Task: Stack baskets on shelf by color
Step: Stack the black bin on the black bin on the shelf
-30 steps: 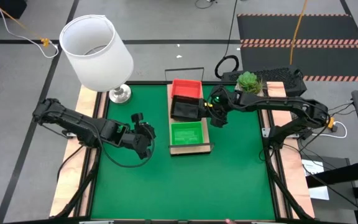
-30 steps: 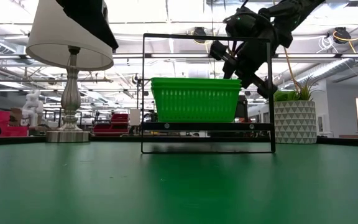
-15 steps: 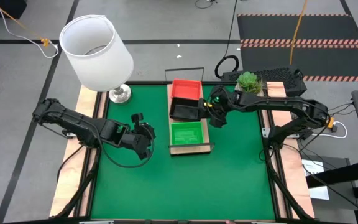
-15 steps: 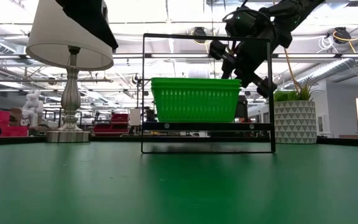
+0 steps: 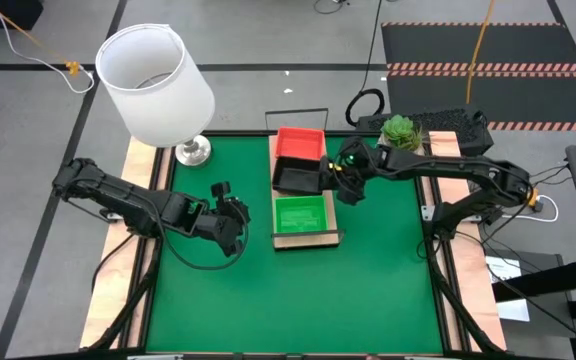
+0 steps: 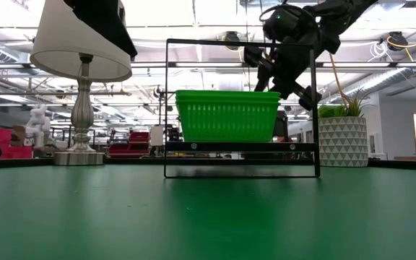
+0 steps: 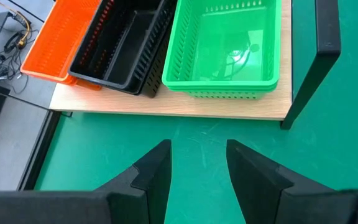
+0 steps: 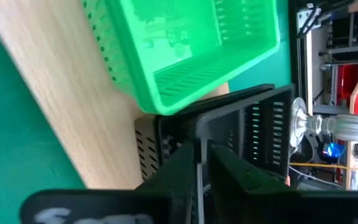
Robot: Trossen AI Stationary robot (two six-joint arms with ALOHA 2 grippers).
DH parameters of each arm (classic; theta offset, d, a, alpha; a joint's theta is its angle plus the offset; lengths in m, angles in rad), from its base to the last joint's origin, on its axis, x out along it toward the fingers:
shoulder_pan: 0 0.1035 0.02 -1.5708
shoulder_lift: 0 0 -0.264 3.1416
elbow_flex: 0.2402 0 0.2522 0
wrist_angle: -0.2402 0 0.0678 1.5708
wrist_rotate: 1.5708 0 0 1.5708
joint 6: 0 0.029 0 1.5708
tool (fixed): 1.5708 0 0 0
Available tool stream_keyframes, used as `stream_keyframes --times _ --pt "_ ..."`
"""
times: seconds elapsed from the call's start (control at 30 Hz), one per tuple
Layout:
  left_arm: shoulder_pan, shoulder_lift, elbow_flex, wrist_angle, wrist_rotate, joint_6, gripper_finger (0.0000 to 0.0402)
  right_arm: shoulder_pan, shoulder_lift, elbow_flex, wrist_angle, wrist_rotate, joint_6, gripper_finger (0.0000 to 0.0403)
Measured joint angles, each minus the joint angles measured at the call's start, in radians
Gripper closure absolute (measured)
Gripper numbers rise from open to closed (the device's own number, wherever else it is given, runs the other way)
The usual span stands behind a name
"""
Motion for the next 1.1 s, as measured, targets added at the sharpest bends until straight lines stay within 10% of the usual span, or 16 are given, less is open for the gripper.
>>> stream_keyframes --times 0.5,0.87,1.1 --pt "0.002 0.000 -0.011 0.002 -0.007 0.000 0.0245 0.012 -0.120 0.000 -0.067 0.001 0.100 0.0263" --pt "0.068 0.000 -0.093 0.075 -0.025 0.049 0.0245 0.029 -0.181 0.000 -0.062 0.002 0.799 0.0292" --pt "0.203 0.000 -0.260 0.418 -0.040 0.287 0.0245 0.040 -0.181 0.000 -0.059 0.003 1.128 0.0313"
